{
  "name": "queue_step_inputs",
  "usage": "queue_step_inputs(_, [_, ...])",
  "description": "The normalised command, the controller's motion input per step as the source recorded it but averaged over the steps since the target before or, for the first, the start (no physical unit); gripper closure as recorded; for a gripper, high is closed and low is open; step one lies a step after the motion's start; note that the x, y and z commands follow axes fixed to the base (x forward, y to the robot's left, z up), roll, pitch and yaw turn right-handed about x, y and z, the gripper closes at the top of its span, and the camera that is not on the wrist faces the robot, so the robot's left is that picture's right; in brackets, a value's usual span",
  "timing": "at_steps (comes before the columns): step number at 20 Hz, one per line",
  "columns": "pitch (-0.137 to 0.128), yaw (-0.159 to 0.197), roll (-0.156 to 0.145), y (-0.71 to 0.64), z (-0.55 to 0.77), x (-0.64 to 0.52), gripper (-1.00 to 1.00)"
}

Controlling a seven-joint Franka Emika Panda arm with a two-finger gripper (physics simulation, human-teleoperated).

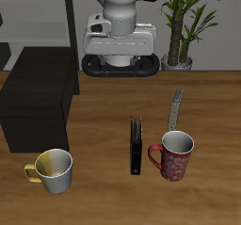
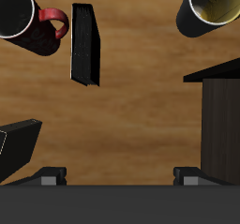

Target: Place the white-yellow mug on top of the shelf

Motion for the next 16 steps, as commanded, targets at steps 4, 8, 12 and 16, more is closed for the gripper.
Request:
queue_step_inputs(4, [-0.013,0.012,-0.015,-0.01,0.03,0.03,-1.0])
queue_step_inputs(8, [-0.039,0.03,0.021,-0.06,0.09,0.09,-1.0])
queue_step_inputs(12, [-0.023,0.011,-0.001,-0.13,0.14,0.18,-1.0])
queue_step_inputs(16, [0.013,-0.015,0.097,-0.25,0.27,0.29,-1.0])
